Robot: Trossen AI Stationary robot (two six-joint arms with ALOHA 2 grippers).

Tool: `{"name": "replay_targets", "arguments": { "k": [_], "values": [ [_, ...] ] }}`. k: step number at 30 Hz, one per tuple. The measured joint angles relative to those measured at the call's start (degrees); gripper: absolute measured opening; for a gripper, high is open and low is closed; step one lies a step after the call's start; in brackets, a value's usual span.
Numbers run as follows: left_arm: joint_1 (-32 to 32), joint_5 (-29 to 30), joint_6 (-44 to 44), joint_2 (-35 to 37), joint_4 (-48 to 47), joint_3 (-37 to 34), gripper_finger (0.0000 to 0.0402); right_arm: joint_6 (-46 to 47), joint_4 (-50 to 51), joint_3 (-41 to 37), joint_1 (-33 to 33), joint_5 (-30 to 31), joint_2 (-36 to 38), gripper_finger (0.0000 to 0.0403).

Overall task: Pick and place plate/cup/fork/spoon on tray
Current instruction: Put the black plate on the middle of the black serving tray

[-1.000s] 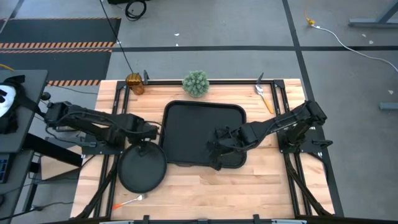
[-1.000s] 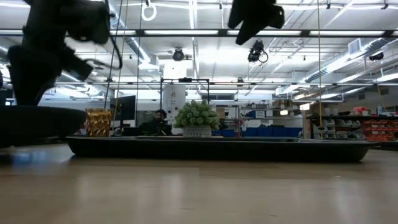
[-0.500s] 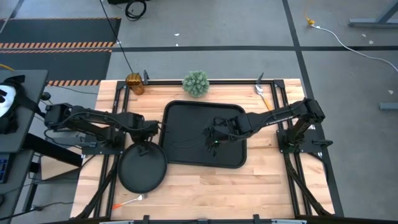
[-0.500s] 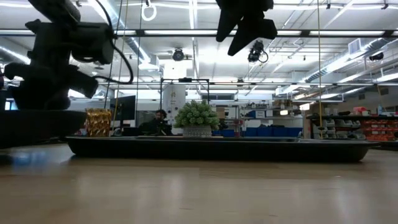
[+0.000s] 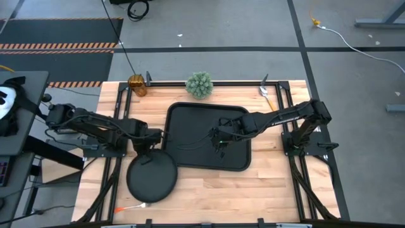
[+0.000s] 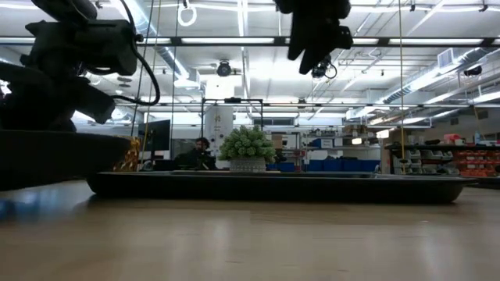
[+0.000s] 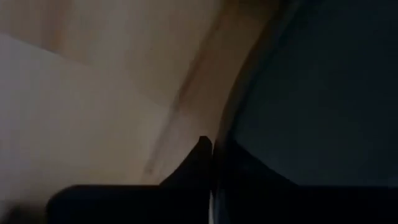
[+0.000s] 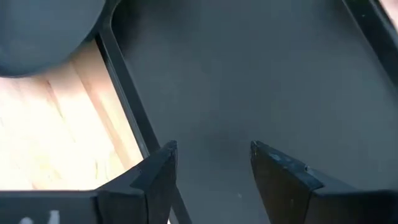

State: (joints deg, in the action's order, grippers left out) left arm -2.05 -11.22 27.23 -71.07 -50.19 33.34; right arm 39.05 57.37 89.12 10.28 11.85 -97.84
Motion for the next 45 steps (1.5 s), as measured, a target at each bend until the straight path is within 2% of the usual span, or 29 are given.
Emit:
{"name": "replay_targets", "arguments": {
  "k": [5,11,15,20,27,31,33,36,40,45],
  "values": [
    [-1.9,-0.8,5.4,0.9,-3.4,3.7,0.0016,-1.6,3.0,0.0,0.2,0.6,3.0,0.0209],
    [-2.6,5.1,11.6,1.4,-8.2,17.2,0.0009,-2.2,4.4,0.0,2.0,0.6,7.0,0.0207],
    [-0.7,9.2,17.3,0.5,-4.5,26.5,0.0009,-3.8,4.7,0.0,3.5,0.5,8.9,0.0202],
    [4.8,12.9,22.1,-5.4,0.6,32.7,0.0010,-6.4,5.5,0.0,4.6,0.5,9.2,0.0197],
    [8.4,13.7,24.9,-17.4,9.5,34.8,0.0010,-5.8,6.6,0.0,6.5,0.5,9.1,0.0197],
    [8.8,13.9,28.6,-23.6,9.8,34.8,0.0011,-2.1,10.0,0.0,8.0,1.2,10.1,0.0197],
    [9.5,12.2,29.5,-26.5,10.0,34.8,0.0011,-0.5,11.4,0.0,8.6,2.3,10.6,0.0197],
    [11.7,6.1,30.0,-30.4,11.2,34.9,0.0011,1.0,12.1,0.0,9.4,4.0,11.4,0.0197],
    [14.8,2.8,29.4,-33.2,14.4,34.9,0.0011,1.4,11.7,0.1,9.7,5.0,11.9,0.0197],
    [17.6,3.2,29.1,-33.8,14.7,34.9,0.0013,1.5,11.6,0.1,9.7,5.0,11.8,0.0197]
  ]
}}
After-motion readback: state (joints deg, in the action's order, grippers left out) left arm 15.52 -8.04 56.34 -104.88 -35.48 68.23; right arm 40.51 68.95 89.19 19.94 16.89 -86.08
